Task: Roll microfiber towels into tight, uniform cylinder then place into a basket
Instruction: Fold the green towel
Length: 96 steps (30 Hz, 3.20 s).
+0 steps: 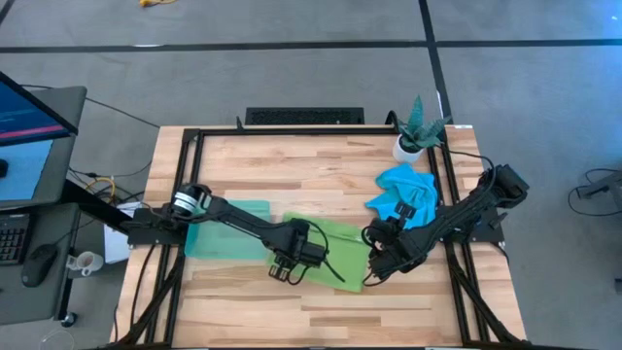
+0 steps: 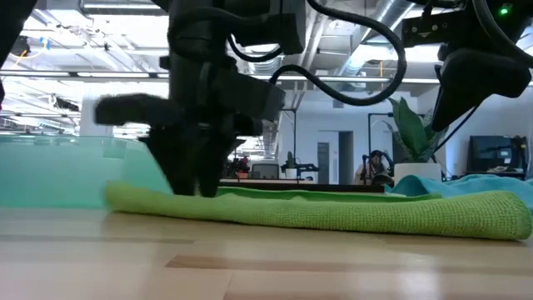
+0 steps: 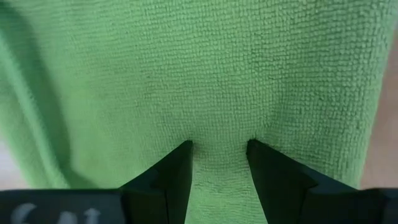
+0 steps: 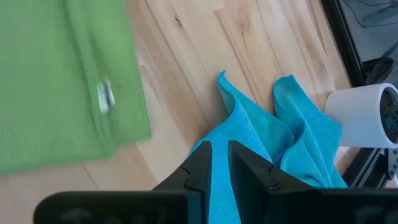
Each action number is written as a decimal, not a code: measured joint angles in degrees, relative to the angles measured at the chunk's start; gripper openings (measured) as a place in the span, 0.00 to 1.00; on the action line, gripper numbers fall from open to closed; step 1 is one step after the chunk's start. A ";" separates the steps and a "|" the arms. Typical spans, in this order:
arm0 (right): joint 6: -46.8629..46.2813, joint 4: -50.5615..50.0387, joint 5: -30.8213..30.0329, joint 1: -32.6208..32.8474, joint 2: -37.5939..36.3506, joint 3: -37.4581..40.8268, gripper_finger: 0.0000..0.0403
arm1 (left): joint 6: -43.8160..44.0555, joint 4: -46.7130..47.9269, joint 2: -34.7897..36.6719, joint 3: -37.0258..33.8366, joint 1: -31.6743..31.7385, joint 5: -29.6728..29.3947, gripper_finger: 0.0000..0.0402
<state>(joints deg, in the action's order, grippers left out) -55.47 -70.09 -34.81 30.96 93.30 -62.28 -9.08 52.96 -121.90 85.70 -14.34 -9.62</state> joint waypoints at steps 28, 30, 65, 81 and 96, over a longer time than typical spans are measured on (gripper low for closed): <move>-0.01 1.42 0.25 0.00 0.00 0.00 0.19 | 4.71 -30.33 3.21 -0.37 2.92 -8.07 0.38; 0.02 1.35 0.32 0.11 0.00 0.02 0.19 | 6.16 -32.10 2.57 -0.80 1.33 -8.72 0.38; 2.30 2.04 0.04 -0.41 0.02 0.02 0.19 | 3.50 -20.43 -1.31 -0.36 -3.11 -4.94 0.38; 7.97 4.49 0.02 -3.37 0.02 0.02 0.19 | 7.99 1.41 -2.36 7.54 -10.12 -9.32 0.38; 21.45 16.42 0.22 -3.39 0.02 0.02 0.19 | 19.28 -0.82 -2.04 7.58 -14.29 -9.31 0.38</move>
<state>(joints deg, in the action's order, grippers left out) -34.02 -53.67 -34.59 27.57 93.32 -62.26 10.20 52.14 -123.94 93.27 -28.62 -18.93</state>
